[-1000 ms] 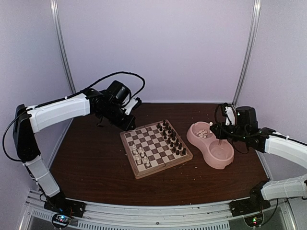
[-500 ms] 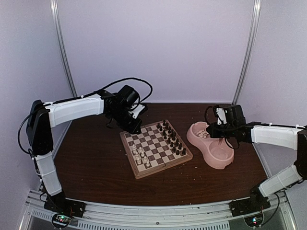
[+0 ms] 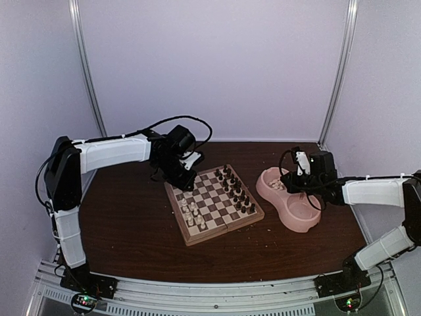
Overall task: Set up the chess pieces on the board
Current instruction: Place the rook at h1.
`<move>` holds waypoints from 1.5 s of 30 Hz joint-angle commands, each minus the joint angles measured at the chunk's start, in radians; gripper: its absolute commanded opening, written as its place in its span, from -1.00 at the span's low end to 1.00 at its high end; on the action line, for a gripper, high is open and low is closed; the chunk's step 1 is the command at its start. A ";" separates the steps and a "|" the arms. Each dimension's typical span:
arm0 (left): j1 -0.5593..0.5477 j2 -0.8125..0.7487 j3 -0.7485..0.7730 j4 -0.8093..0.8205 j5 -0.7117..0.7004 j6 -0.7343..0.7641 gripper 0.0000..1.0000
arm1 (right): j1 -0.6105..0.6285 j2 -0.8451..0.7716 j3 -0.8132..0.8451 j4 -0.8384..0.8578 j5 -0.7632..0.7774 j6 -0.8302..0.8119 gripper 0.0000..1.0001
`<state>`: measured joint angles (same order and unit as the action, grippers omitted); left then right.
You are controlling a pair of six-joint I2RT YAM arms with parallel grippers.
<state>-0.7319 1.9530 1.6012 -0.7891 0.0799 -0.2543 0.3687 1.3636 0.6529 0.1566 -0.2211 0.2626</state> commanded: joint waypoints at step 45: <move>-0.351 -0.549 -0.538 0.230 -0.197 -0.212 -1.00 | -0.007 -0.029 -0.133 0.273 -0.063 -0.028 -0.97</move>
<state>-1.0538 1.4178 1.1023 -0.6388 -0.0780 -0.4084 0.3683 1.3613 0.5320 0.4011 -0.2840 0.2382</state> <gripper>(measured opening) 0.108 0.107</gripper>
